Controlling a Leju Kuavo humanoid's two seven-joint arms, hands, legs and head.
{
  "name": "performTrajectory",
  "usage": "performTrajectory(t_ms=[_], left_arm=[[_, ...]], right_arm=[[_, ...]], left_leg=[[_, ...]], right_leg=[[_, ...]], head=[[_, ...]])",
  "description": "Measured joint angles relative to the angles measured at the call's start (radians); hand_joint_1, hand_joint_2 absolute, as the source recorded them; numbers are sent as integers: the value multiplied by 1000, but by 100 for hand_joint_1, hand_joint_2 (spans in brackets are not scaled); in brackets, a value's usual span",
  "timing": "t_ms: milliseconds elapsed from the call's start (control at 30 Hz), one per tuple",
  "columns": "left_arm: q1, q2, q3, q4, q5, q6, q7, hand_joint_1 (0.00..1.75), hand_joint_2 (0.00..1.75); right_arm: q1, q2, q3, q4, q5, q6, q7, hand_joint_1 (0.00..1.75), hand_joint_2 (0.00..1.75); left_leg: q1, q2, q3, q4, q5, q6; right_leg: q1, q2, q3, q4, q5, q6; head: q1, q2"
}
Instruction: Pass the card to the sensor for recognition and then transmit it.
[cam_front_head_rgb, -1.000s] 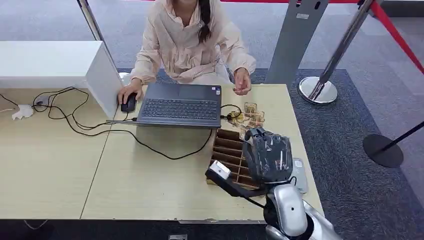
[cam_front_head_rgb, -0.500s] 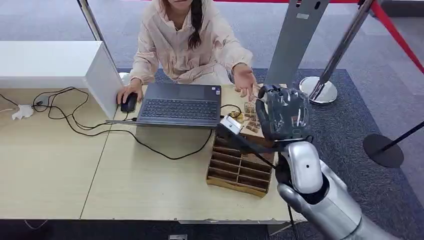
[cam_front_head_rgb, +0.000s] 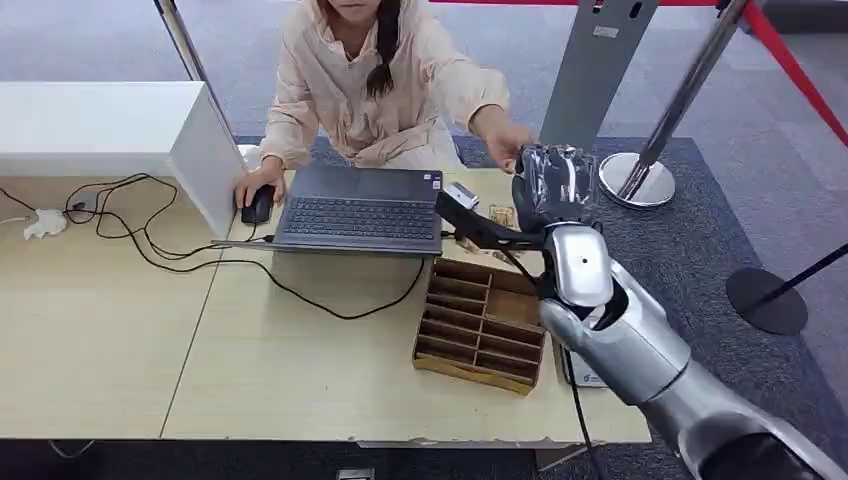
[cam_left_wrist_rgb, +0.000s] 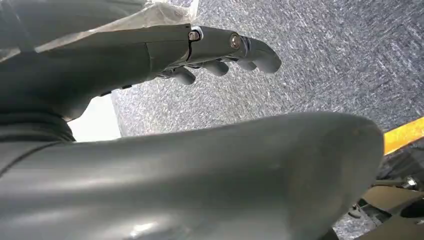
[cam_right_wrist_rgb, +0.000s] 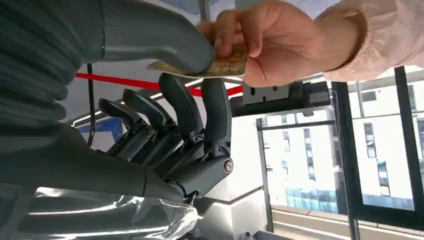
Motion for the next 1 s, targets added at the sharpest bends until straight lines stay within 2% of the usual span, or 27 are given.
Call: performTrajectory(t_ms=[267, 300, 333, 400, 567, 733, 800, 833, 900, 1000], left_arm=[[1, -1, 0, 0, 6, 0, 4, 0, 0], [1, -1, 0, 0, 6, -1, 7, 0, 0], [0, -1, 0, 0, 6, -1, 9, 0, 0], [1, -1, 0, 0, 6, -3, 11, 0, 0], [1, -1, 0, 0, 8, -3, 11, 0, 0], [2, -1, 0, 0, 33, 9, 15, 0, 0], [5, -1, 0, 0, 51, 16, 24, 0, 0], [6, -1, 0, 0, 57, 19, 29, 0, 0], [10, -1, 0, 0, 66, 26, 34, 0, 0], [14, -1, 0, 0, 74, 29, 34, 0, 0]], right_arm=[[-40, 48, 29, 121, -17, -15, 0, 175, 175], [-43, 53, 33, 133, -22, -17, 0, 154, 175], [-44, 57, 36, 143, -27, -18, 0, 106, 175], [-45, 63, 43, 160, -31, -25, 0, 0, 175], [-46, 73, 58, 188, -35, -48, 0, 0, 175], [-42, 73, 69, 160, -92, -140, 0, 0, 175], [-30, 69, 68, 95, -82, -217, 0, 0, 175], [-21, 66, 66, 60, -59, -227, 0, 0, 175], [10, 56, 53, -36, 0, -206, 0, 0, 175], [74, 40, 28, -159, 56, -133, 0, 0, 175]], left_leg=[[0, 0, 0, 0, 0, 0], [0, 0, 0, 0, 0, 0], [0, 0, 0, 0, 0, 0], [0, 0, 0, 0, 0, 0], [0, 0, 0, 0, 0, 0], [0, 0, 0, 0, 0, 0], [0, 0, 1, 0, 0, 0], [0, 0, 1, 0, 0, 0], [0, 0, 1, 0, 0, 0], [0, 0, 0, 0, 0, 0]], right_leg=[[0, 0, -1, 0, 0, 0], [0, 0, -1, 0, 0, 0], [0, 0, -1, 0, 0, 0], [0, 0, -1, 0, 0, 0], [0, 0, -1, 0, 0, 0], [0, 0, -1, 0, 0, 0], [0, 0, -1, 0, 0, 0], [0, 0, -1, 0, 0, 0], [0, 0, -1, 0, 0, 0], [1, 0, -1, 0, 0, 0]], head=[[0, 0], [0, 0], [0, 0], [0, 0], [0, 0], [0, 0], [-1, 0], [0, 0], [0, 0], [0, 0]])
